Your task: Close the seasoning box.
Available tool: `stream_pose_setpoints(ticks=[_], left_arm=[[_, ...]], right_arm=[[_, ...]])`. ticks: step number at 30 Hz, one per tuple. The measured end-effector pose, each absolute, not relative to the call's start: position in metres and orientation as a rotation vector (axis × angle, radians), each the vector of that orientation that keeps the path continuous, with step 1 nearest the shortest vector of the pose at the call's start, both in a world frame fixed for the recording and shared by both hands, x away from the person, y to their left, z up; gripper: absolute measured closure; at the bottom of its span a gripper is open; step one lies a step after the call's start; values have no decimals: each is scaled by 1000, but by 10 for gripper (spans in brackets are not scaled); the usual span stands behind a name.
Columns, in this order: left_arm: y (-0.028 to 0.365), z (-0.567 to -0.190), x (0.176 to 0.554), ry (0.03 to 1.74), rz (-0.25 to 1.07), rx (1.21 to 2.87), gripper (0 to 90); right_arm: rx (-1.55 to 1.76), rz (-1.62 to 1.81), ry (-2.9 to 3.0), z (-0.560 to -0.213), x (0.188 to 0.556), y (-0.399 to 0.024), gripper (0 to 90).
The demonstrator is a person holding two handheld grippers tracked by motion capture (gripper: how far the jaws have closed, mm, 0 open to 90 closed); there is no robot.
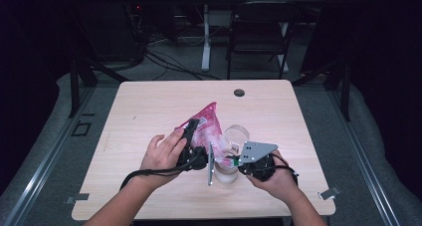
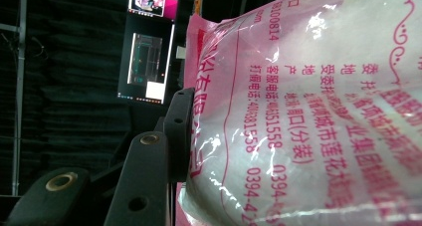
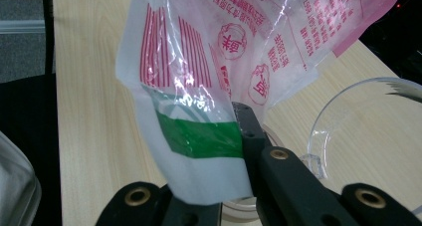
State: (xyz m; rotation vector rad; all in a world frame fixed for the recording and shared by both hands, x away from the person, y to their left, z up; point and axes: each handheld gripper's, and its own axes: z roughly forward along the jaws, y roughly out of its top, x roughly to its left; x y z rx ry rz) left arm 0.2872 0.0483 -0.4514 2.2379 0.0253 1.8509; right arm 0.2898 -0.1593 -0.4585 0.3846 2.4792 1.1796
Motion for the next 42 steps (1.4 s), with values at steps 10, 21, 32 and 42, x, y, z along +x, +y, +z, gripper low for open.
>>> stream_pose_setpoints(ticks=[10, 21, 32, 42], left_arm=[[48, -451, 288, 33, 1849, 2239, 620], [46, -451, 289, 22, 1856, 2239, 622], [44, -451, 288, 12, 1863, 2231, 622], [44, -450, 286, 0, 1884, 2211, 622]], right_arm=[[379, 1177, 2482, -458, 289, -159, 900], [372, 1171, 2492, -459, 288, -159, 900], [377, 1172, 2491, -460, 288, -161, 900], [376, 1161, 2489, -461, 288, -161, 900]])
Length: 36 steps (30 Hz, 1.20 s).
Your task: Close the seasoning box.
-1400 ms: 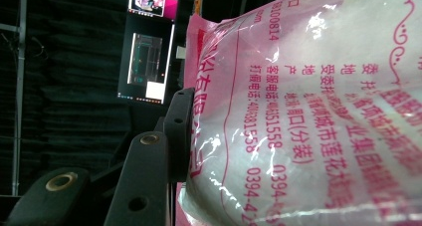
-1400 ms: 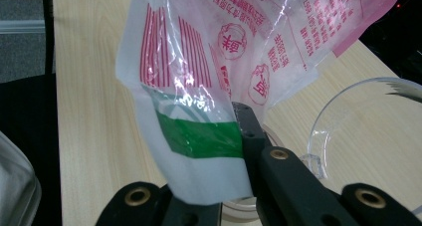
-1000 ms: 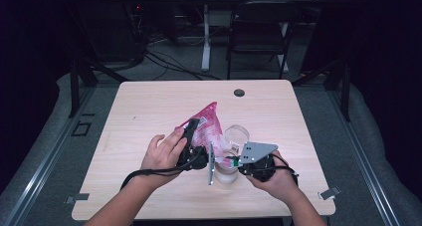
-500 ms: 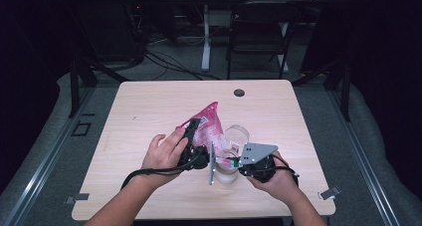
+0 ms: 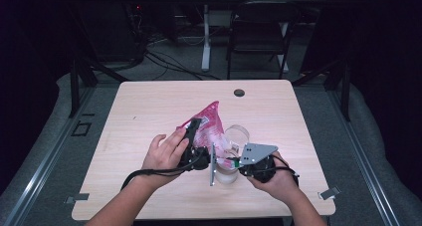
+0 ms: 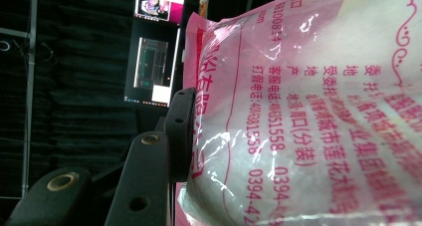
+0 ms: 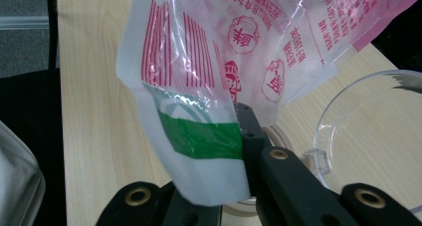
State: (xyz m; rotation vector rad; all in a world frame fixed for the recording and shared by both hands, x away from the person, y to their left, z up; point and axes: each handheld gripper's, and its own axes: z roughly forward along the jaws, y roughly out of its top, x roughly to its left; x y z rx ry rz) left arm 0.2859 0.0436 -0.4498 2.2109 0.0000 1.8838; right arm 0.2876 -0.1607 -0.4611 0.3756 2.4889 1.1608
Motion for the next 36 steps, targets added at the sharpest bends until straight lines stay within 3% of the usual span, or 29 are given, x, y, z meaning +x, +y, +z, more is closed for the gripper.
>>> stream_pose_setpoints(ticks=[36], left_arm=[[44, -452, 284, 13, 1864, 2212, 623]], right_arm=[[381, 1148, 2498, -464, 290, -160, 900]])
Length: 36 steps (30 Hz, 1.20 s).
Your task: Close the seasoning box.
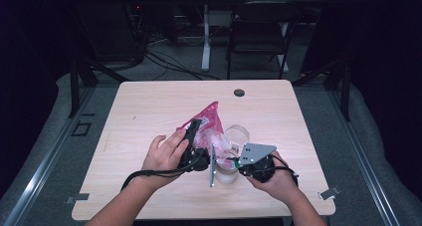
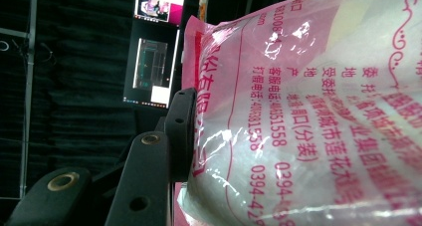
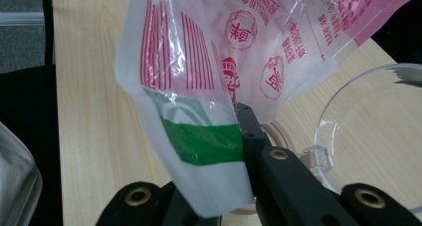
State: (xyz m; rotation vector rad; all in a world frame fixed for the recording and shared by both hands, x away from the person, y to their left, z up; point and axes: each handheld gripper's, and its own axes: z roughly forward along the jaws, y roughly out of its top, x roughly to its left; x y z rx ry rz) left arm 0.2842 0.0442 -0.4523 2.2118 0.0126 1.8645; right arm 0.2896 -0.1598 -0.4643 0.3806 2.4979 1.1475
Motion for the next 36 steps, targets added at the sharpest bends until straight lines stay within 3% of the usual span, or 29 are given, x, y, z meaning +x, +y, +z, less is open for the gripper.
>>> stream_pose_setpoints(ticks=[36], left_arm=[[42, -452, 283, -4, 1868, 2208, 623]], right_arm=[[392, 1147, 2502, -467, 291, -162, 900]])
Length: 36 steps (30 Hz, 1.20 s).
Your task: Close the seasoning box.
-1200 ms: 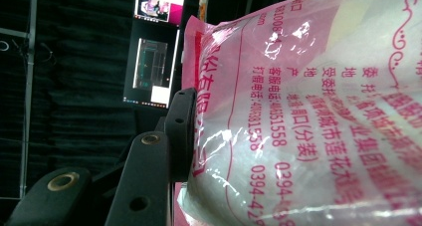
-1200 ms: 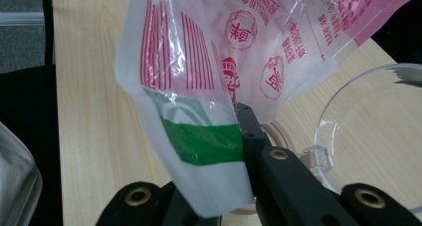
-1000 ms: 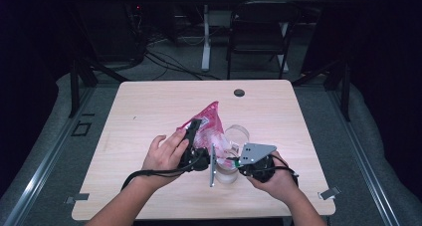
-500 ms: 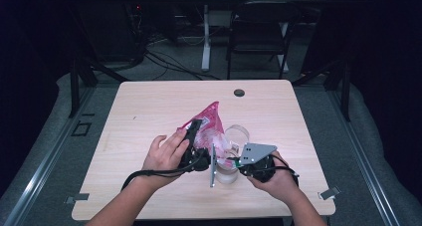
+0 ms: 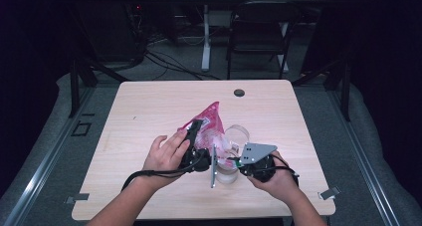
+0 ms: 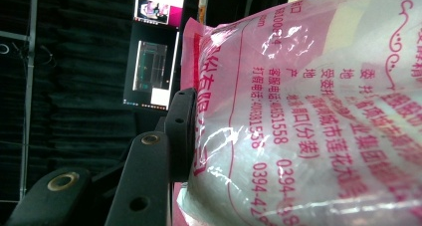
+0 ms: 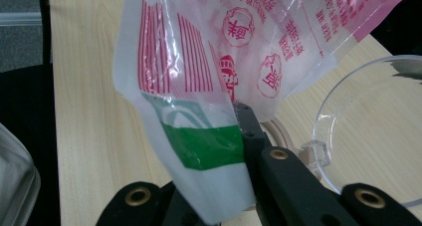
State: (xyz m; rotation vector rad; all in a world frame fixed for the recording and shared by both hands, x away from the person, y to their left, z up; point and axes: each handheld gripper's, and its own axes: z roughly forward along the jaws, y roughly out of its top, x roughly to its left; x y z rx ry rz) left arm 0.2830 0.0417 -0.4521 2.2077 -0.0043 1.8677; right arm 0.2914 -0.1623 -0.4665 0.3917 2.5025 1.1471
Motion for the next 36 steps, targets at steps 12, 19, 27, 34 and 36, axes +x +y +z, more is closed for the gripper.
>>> stream_pose_setpoints(ticks=[12, 19, 27, 34, 36], left_arm=[[40, -451, 282, -10, 1869, 2219, 626], [39, -450, 283, -6, 1874, 2208, 630], [39, -449, 285, -4, 1868, 2214, 633], [38, -449, 285, -12, 1869, 2219, 635], [38, -449, 285, -12, 1871, 2220, 635]], right_arm=[[404, 1145, 2497, -466, 291, -164, 900], [399, 1148, 2495, -464, 290, -163, 900], [388, 1149, 2502, -464, 289, -163, 900], [389, 1148, 2502, -464, 289, -163, 900], [390, 1149, 2502, -464, 289, -162, 900]])
